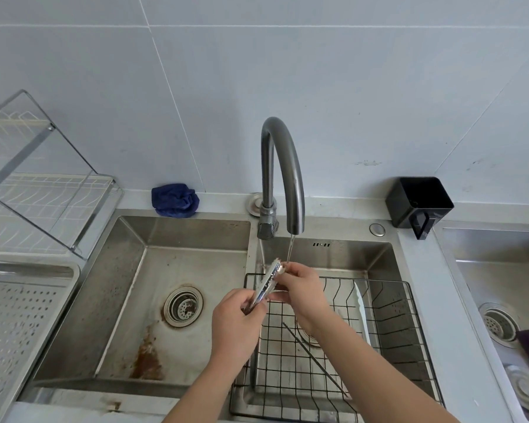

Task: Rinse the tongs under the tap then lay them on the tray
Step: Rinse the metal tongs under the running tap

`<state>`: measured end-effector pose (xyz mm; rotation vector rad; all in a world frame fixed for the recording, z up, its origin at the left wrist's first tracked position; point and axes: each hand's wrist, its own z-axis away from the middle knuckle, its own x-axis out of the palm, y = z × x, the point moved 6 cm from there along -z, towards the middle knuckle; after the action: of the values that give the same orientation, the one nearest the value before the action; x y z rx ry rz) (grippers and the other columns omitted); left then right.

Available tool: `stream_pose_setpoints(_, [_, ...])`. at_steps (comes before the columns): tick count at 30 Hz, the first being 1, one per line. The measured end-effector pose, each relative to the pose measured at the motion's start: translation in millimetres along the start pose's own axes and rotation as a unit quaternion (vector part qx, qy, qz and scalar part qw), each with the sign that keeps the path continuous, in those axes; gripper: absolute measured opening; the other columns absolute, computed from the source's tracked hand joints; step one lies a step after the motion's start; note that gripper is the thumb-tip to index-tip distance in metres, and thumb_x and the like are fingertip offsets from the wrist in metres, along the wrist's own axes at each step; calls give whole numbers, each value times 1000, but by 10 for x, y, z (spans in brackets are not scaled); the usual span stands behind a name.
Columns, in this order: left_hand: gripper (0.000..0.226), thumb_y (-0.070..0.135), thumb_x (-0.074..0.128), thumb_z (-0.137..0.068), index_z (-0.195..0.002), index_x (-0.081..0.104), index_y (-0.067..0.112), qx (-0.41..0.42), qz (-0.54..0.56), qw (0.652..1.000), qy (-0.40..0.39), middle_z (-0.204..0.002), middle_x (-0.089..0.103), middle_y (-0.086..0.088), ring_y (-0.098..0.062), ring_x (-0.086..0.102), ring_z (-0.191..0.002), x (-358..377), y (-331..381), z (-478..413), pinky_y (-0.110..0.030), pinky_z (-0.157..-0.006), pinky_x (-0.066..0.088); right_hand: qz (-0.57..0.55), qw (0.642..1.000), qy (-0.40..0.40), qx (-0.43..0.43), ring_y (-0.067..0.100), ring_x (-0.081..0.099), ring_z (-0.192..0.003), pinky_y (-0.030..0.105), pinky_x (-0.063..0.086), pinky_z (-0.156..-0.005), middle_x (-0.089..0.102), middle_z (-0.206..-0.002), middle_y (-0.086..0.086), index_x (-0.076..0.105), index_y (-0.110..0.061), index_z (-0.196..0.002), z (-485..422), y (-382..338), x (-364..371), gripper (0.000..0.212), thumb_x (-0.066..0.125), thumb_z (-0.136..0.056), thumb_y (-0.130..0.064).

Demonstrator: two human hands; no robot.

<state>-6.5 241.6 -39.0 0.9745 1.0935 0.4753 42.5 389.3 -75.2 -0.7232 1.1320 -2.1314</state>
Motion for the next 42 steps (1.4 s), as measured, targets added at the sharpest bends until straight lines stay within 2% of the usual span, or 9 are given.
stream_pose_setpoints(5, [16,12,75,-82,-75,70,26,13,3,1000,4,-78,66,8,-10,61,-75,23,54,-1,-25,-67,48,26,998,56,-7,27,73,-61,33,58,-51,75,-73,18,70,-3,-81,-9,-21,-41,41,55,-105,-32])
stream_pose_setpoints(11, [14,12,75,-83,-76,72,24,21,4,1000,6,-79,68,9,-12,62,-78,-3,49,-11,-25,-68,48,-17,1000,14,0,27,74,-70,34,62,-60,73,-77,17,69,5,-89,33,-8,-21,19,54,-99,-3])
stream_pose_setpoints(18, [19,7,77,-81,-73,67,22,76,-37,996,25,-82,64,14,-5,59,-77,-19,178,93,-11,-65,40,16,994,98,-50,37,66,-67,39,59,-52,64,-84,38,62,3,-78,54,-12,-24,26,44,-95,-5])
stream_pose_setpoints(21, [17,7,75,-83,-76,68,20,67,-42,996,31,-81,63,12,-7,58,-77,-40,164,122,-12,-63,40,18,996,78,-35,35,65,-67,46,61,-54,63,-78,33,62,-6,-71,3,29,-4,32,47,-97,-14])
stream_pose_setpoints(25, [20,5,74,-82,-75,70,23,44,-32,998,32,-81,65,12,-5,60,-80,-99,94,77,-8,-65,39,-23,999,16,-19,31,73,-74,37,61,-61,72,-89,29,71,1,-88,-9,52,65,24,55,-101,-10])
stream_pose_setpoints(30, [15,8,75,-82,-76,71,21,34,-14,999,31,-82,67,10,-10,61,-79,-65,76,82,-22,-69,46,-34,997,58,-22,25,68,-61,32,58,-54,68,-68,12,69,-9,-72,-1,46,62,33,58,-103,-18])
stream_pose_setpoints(35, [19,7,76,-81,-76,71,25,26,-2,999,29,-81,67,12,-6,61,-81,-52,29,80,-13,-68,44,-56,998,30,-7,28,65,-76,29,55,-58,72,-85,17,73,-2,-92,18,22,50,16,58,-98,-3])
stream_pose_setpoints(39, [20,10,76,-82,-76,72,29,3,18,1000,18,-77,67,13,-5,61,-75,18,19,87,-12,-65,42,-31,997,63,-24,28,66,-65,32,54,-50,71,-75,16,69,-11,-77,35,-6,2,32,56,-103,-22])
stream_pose_setpoints(42, [20,13,76,-82,-77,71,31,-12,33,999,18,-78,68,15,-6,62,-72,36,-19,83,-13,-62,43,-34,999,22,-9,34,67,-78,35,54,-58,74,-94,29,67,-9,-87,29,31,34,24,52,-105,-17])
